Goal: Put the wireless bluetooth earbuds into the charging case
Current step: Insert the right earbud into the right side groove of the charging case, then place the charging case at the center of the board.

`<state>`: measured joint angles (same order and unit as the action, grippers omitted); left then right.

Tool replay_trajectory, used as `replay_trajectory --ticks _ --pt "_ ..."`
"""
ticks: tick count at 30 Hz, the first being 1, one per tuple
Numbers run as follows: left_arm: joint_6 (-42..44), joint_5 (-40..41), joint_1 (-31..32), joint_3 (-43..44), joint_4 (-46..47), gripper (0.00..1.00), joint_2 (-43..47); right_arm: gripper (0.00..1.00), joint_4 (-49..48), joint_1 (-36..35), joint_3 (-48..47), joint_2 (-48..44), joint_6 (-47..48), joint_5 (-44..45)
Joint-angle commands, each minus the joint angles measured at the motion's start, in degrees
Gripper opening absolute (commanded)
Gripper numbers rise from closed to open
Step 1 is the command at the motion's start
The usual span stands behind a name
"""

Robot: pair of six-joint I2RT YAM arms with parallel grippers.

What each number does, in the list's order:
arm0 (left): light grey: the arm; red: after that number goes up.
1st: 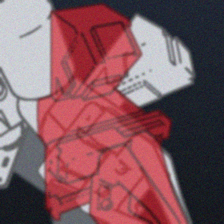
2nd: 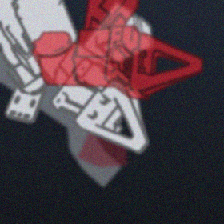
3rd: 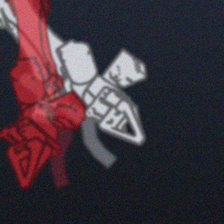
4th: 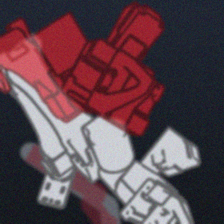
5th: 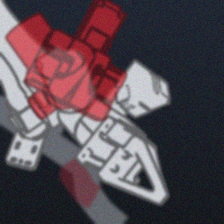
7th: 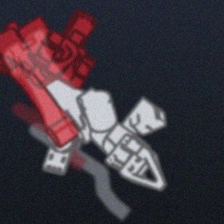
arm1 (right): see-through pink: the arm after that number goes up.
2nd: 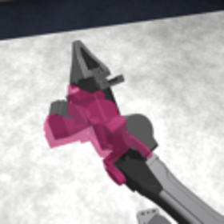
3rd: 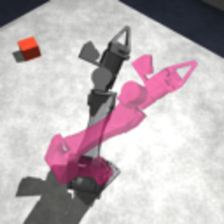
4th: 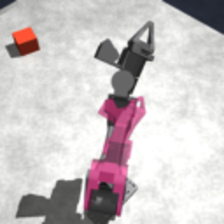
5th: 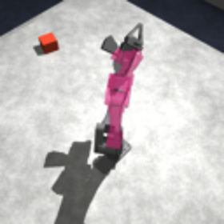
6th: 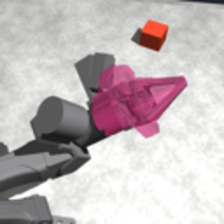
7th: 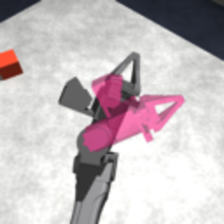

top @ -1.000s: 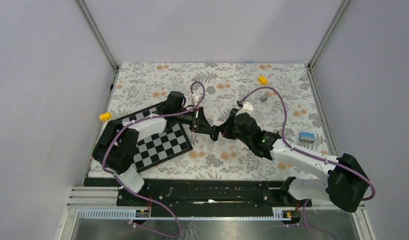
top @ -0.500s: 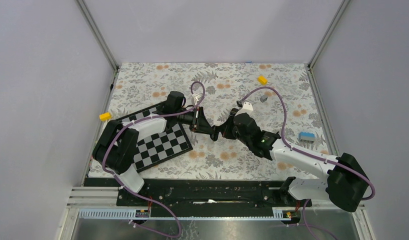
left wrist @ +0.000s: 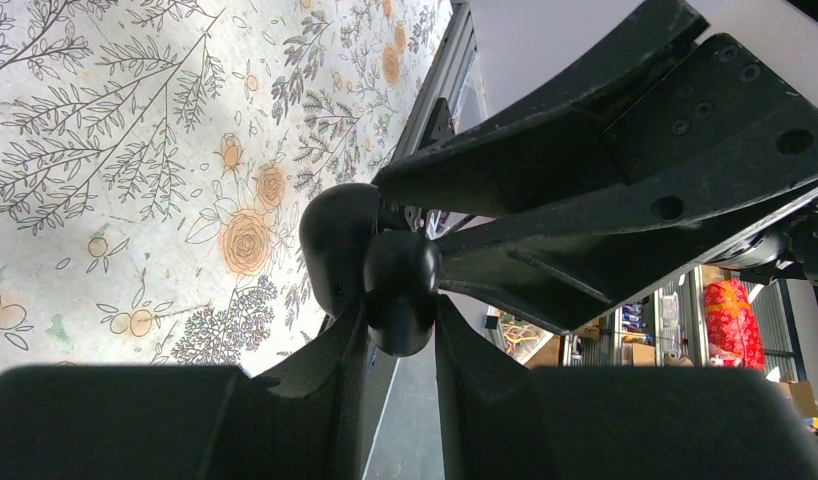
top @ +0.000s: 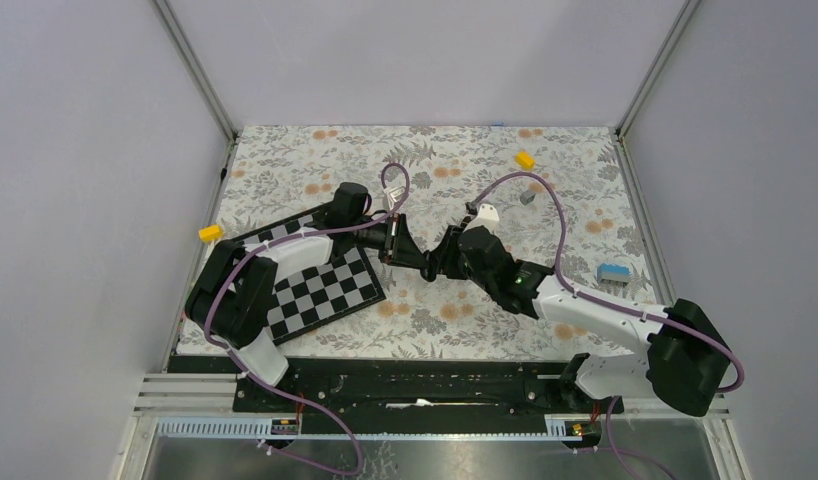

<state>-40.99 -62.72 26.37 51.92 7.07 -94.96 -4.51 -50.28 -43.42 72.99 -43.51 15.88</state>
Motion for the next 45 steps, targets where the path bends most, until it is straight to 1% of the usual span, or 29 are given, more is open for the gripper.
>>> replay_trajectory --ticks 1,3,11,13,15,18,20,22,24,25,26,27,28,29,30,31,35,37,39,40,43,45 --pt "0.3 -0.8 0.3 0.4 2.6 0.00 1.2 0.48 0.2 -0.9 -2.6 -0.7 -0.2 1.1" --pt "0.3 -0.8 0.3 0.4 2.4 0.00 1.1 0.49 0.5 -0.9 -2.3 -1.8 -0.3 1.6" --pt "0.7 -0.4 0.3 0.6 1.4 0.00 0.7 0.49 4.1 -0.9 -2.4 -8.7 0.8 6.4" --pt "1.4 -0.1 0.3 0.9 0.3 0.00 0.6 0.50 7.0 -0.9 -2.2 -11.1 1.2 8.4" --pt "2.3 0.2 0.3 1.4 -1.0 0.00 0.6 0.54 8.9 -0.8 -1.7 -13.4 1.9 11.1" --pt "2.4 0.0 0.3 1.8 -1.1 0.00 0.4 0.63 14.6 -0.6 -1.0 -15.8 3.1 16.1" --pt "2.4 0.2 0.3 2.2 -1.1 0.00 0.0 0.66 18.3 0.1 0.0 -17.5 2.6 18.4" --pt "2.4 0.8 0.3 2.8 -1.1 0.00 -1.1 0.67 20.1 1.4 2.2 -20.1 2.1 18.7" --pt "1.9 2.2 0.3 4.6 -0.3 0.00 -3.8 0.67 20.7 3.7 5.0 -23.6 1.6 17.0" --pt "-0.2 2.7 0.3 6.0 1.9 0.00 -7.0 0.67 20.8 5.9 6.4 -26.0 1.2 15.9" --pt "-3.9 1.9 0.3 7.1 5.1 0.00 -8.8 0.67 21.0 7.7 7.6 -27.0 1.0 14.7" --pt "-9.1 0.6 0.3 8.0 13.5 0.00 -11.4 0.67 21.4 9.7 8.5 -28.6 0.9 13.5" --pt "-14.4 0.0 0.2 8.9 18.4 0.00 -14.3 0.67 22.1 11.3 9.1 -29.9 0.9 12.6" --pt "-18.8 -0.1 0.1 10.4 25.6 0.00 -17.9 0.67 23.1 12.4 9.3 -31.3 0.9 11.9" --pt "-21.3 0.1 0.0 12.3 28.6 0.00 -20.5 0.68 24.2 13.2 9.4 -31.9 1.1 11.7" --pt "-22.0 0.6 -0.1 15.0 29.1 0.00 -23.3 0.68 25.4 13.5 9.4 -32.3 1.4 11.9" --pt "-19.9 2.3 -0.3 26.7 24.8 0.00 -31.6 0.69 27.6 13.7 11.8 -34.1 0.3 12.0" --pt "-16.3 3.9 -0.7 30.5 20.0 0.00 -33.5 0.69 28.2 13.7 13.1 -35.7 -1.0 11.5" --pt "-12.1 5.6 -1.1 33.9 13.0 0.00 -35.5 0.70 28.6 13.8 14.4 -37.3 -2.3 11.5" --pt "-10.6 5.9 -1.5 35.2 10.2 0.00 -36.4 0.70 28.9 13.9 14.7 -38.1 -2.6 11.5" --pt "-7.0 7.2 -2.5 36.4 5.6 0.00 -37.8 0.70 30.1 13.8 14.5 -38.7 -2.5 12.3" --pt "-2.4 8.8 -3.3 37.4 -0.1 0.00 -38.3 0.70 30.7 13.9 14.0 -38.4 -1.9 13.0"
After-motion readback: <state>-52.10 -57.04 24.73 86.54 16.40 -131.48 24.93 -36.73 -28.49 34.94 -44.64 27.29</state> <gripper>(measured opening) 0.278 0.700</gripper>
